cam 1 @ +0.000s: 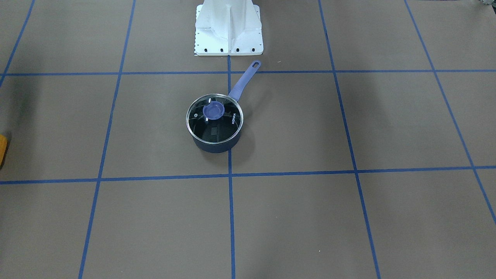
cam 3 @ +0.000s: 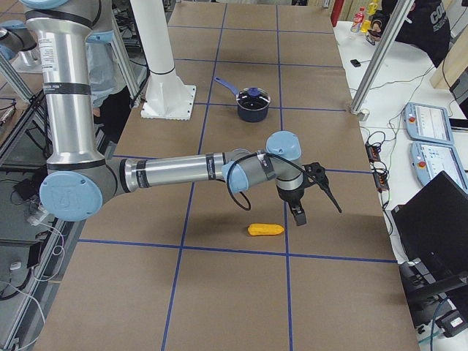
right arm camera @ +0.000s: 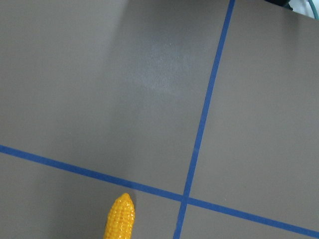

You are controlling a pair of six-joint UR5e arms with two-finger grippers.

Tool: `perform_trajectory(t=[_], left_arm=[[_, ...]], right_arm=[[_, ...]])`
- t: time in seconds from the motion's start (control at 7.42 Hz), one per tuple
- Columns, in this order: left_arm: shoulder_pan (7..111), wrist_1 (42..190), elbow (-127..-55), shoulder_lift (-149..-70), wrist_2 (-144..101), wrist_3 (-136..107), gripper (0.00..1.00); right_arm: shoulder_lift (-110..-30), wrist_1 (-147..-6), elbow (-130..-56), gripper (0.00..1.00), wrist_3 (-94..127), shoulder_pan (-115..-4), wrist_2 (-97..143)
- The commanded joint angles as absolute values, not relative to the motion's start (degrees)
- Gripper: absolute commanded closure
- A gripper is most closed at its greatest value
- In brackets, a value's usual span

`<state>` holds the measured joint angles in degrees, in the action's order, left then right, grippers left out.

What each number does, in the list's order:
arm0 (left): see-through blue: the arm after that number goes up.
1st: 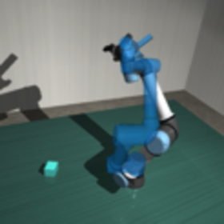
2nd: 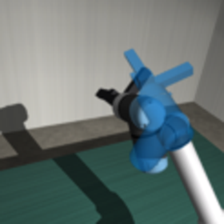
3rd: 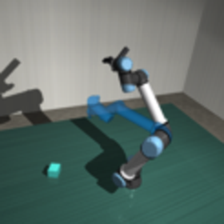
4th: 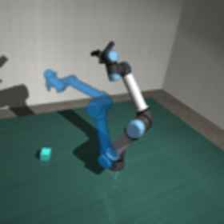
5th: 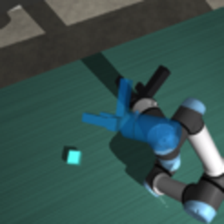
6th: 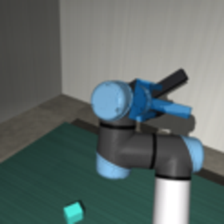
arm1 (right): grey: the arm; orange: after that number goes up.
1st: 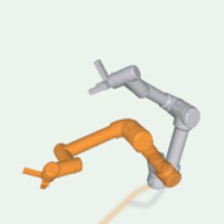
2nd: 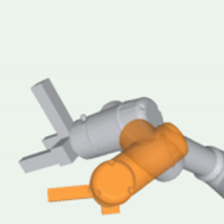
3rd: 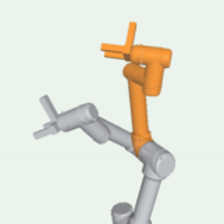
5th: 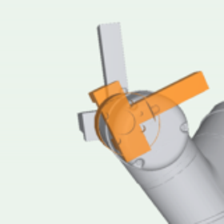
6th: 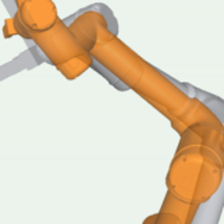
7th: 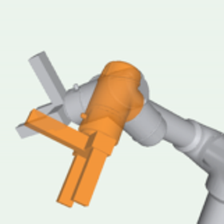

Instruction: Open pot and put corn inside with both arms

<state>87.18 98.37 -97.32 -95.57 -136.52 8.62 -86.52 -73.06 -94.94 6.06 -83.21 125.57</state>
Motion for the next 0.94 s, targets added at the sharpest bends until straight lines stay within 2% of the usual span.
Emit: perform_trajectory(t=[0.0, 0.54, 0.81], left_arm=[[85.88, 101.58, -101.75, -96.94, -136.23, 4.78, 0.01], [66.68, 102.22, -104.06, -109.04, -127.66, -23.39, 0.01], [59.79, 92.09, -104.67, -119.91, -126.39, -36.68, 0.01]], right_arm=[[-85.08, -72.08, -95.45, 0.0, 9.38, -82.36, 127.07], [-84.64, -69.52, -97.47, 0.0, 26.94, -74.73, 124.74], [-84.81, -69.52, -97.47, 0.0, 30.58, -72.95, 123.13]])
